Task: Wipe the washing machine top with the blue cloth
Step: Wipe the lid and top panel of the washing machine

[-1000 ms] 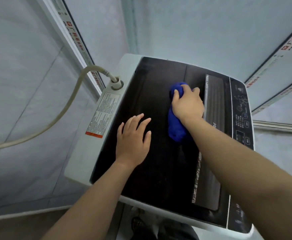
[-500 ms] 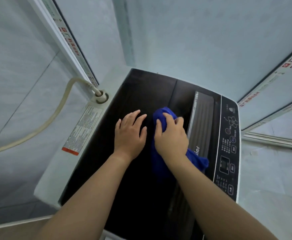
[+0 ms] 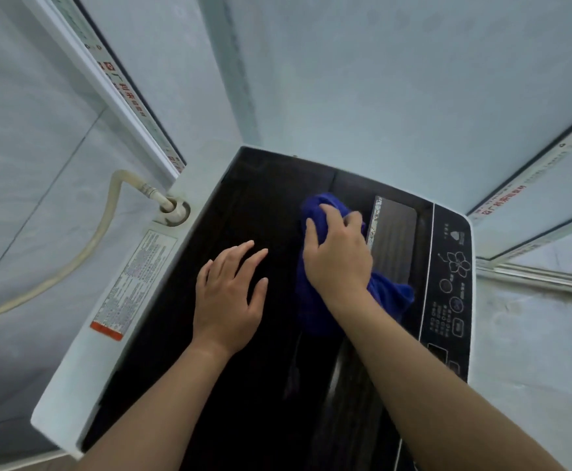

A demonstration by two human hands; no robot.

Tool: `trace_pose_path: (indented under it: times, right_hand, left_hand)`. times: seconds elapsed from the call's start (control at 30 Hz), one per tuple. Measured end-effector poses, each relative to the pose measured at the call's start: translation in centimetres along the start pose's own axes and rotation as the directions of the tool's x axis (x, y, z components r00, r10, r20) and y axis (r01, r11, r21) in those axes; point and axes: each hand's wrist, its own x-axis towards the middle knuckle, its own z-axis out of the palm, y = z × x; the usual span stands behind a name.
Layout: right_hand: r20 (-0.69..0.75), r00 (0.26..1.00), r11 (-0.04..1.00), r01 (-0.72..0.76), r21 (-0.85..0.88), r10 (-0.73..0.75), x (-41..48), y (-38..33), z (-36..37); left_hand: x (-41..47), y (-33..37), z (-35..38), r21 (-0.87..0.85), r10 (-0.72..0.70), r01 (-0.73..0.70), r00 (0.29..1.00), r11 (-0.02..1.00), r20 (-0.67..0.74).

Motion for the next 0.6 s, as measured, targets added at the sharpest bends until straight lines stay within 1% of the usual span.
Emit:
trace_pose_path:
  times: [0.07,0.1,0.23,0.33,0.43,0.53,0.6]
  right_hand:
    - [0.013,0.999,0.999,0.043,-0.011,-0.043,-2.2,0.4,-0.2]
    - [0.010,0.999,0.999,0.037,-0.014,-0.037,-1.8,0.6,-0.3]
    - [-0.048,0.992,0.991,-0.120,-0.067,0.117,4.6,0.7,-0.4]
    - [-0.085,0.983,0.978,-0.173,-0.117,0.163,7.0,0.5,-0.5]
    - [-0.063,0.985,0.976,-0.170,-0.139,0.163,4.4,0.4,-0.6]
    - [-0.043,0.986,0.974,-0.168,-0.150,0.164,-1.2,0.0,-0.4]
    - [-0.028,0.980,0.967,-0.201,-0.155,0.199,-5.1,-0.7,-0.5]
  left_hand:
    - [0.0,0.0,0.0,0.008,0.012,-0.012,1.000,1.000,0.003]
    - [0.1,0.0,0.0,0.008,0.023,-0.023,1.000,1.000,0.007]
    - [-0.1,0.0,0.3,-0.025,0.104,-0.104,0.995,0.994,0.005]
    - [0.0,-0.3,0.4,-0.044,0.108,-0.108,0.994,0.993,-0.002]
    - [0.1,-0.4,0.5,-0.054,0.104,-0.103,0.995,0.993,0.007]
    - [0.3,-0.4,0.2,-0.070,0.114,-0.113,0.993,0.991,0.015]
    - [0.4,-0.5,0.1,-0.086,0.122,-0.121,0.993,0.989,0.006]
